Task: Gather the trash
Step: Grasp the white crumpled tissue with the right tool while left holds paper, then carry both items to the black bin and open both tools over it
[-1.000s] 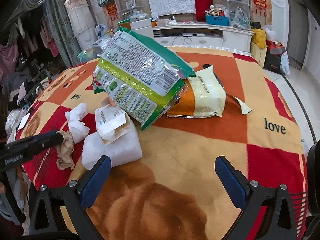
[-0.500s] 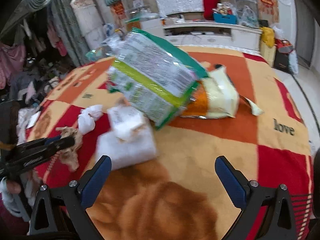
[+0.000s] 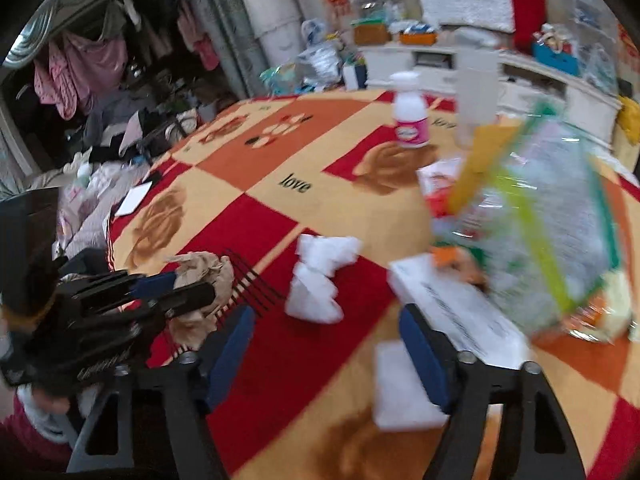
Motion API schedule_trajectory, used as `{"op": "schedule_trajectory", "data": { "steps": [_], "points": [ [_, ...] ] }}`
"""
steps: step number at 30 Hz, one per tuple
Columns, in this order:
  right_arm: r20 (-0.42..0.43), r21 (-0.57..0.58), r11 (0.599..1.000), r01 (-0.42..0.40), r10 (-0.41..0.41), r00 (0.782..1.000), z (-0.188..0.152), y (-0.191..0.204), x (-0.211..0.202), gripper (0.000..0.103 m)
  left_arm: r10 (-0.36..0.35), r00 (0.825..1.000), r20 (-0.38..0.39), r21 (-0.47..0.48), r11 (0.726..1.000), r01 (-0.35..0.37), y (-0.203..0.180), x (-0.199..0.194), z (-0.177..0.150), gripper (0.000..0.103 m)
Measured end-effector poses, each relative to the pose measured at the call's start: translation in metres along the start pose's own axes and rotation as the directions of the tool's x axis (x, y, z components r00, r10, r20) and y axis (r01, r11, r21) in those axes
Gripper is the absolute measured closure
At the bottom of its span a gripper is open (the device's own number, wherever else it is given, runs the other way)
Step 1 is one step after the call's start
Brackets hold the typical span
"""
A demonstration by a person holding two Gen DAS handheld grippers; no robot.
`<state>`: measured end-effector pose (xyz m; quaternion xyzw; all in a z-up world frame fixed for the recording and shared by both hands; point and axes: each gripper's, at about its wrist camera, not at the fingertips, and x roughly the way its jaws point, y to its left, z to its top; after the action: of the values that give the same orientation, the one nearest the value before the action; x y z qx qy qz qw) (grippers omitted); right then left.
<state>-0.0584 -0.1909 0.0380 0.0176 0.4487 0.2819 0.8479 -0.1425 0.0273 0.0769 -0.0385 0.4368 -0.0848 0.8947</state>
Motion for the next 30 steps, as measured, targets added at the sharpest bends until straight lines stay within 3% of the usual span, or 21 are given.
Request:
{"op": "schedule_trajectory", "data": {
  "steps": [4, 7, 9, 11, 19, 25, 30],
  "points": [
    [-0.08, 0.007, 1.0, 0.003, -0.002, 0.997, 0.01, 0.004, 0.05, 0.045, 0.001, 1.0, -0.005, -0.045, 0.999, -0.001, 0.013, 0.002, -0.002, 0.08],
    [-0.119, 0.016, 1.0, 0.022, -0.02, 0.993, 0.014, 0.001, 0.082, 0.06, -0.007, 1.0, -0.015, -0.065, 0.998, 0.006, 0.016, 0.006, -0.004, 0.08],
    [-0.087, -0.003, 0.999, 0.039, -0.039, 0.995, 0.015, 0.0, 0.082, 0.073, -0.007, 1.0, -0.019, -0.063, 0.998, 0.006, 0.014, 0.008, -0.005, 0.08],
    [-0.091, 0.012, 1.0, 0.015, -0.013, 0.996, 0.014, -0.004, 0.077, 0.076, -0.006, 1.0, -0.021, -0.055, 0.998, 0.005, 0.01, 0.01, -0.005, 0.08],
    [0.032, 0.021, 1.0, -0.007, 0.006, 0.999, -0.011, -0.022, -0.011, 0.076, -0.05, 0.999, -0.009, -0.009, 0.999, 0.05, -0.031, 0.01, 0.005, 0.08],
    [0.103, 0.09, 0.994, 0.062, -0.071, 0.992, -0.047, -0.066, -0.074, 0.076, -0.129, 0.992, 0.007, 0.075, 0.989, 0.128, -0.094, 0.005, 0.016, 0.08],
    [0.135, 0.206, 0.969, 0.134, -0.164, 0.977, -0.076, -0.118, -0.117, 0.076, -0.205, 0.979, -0.015, 0.178, 0.963, 0.205, -0.162, 0.008, 0.019, 0.08]
  ]
}}
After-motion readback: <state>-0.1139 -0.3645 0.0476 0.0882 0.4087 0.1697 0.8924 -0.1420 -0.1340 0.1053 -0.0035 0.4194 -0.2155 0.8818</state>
